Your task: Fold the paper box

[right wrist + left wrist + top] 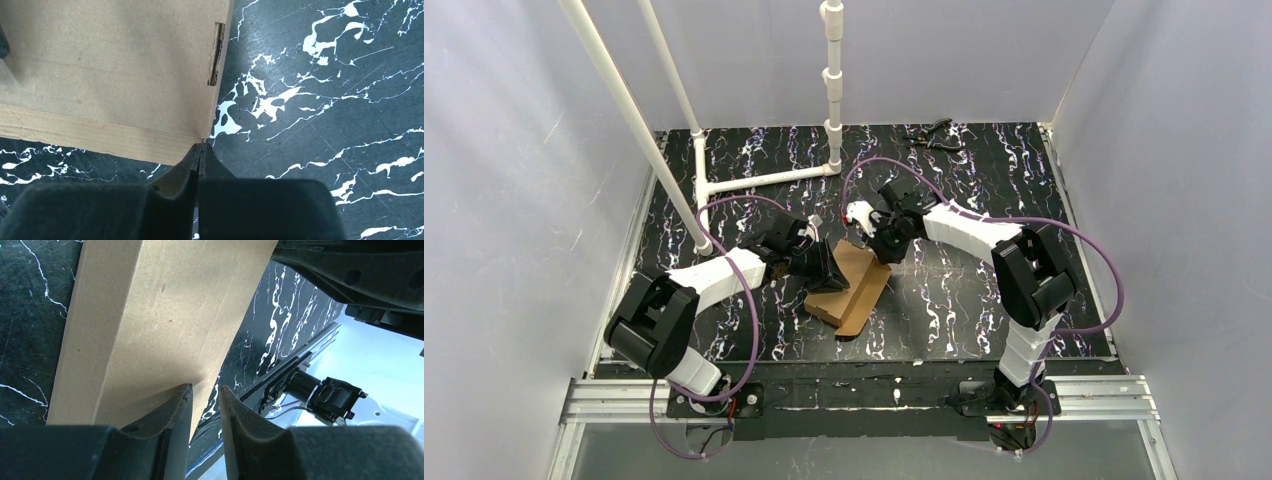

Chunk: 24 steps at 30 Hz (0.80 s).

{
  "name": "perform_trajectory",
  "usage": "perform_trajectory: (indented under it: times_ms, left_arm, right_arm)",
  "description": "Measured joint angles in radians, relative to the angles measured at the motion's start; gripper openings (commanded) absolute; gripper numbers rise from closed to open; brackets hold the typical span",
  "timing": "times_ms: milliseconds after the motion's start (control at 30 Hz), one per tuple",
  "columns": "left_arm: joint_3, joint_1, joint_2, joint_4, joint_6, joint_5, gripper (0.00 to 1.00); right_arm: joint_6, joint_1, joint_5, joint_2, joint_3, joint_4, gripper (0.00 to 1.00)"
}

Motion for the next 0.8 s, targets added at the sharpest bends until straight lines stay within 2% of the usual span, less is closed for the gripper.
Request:
perform_trajectory:
  times_ms: [533,800]
  left_arm:
    - [0.008,-0.002,-0.001,-0.018,-0.013,-0.012,0.27]
    - [0.015,-0.002,-0.001,-0.033,-0.006,-0.021,0.28]
  right_arm:
    - [-0.001,0.001,-0.001,-0.009,-0.018,0.015,0.1]
    - [-0.004,-0.003,-0.018,-0.01,-0.029,0.022,0.19]
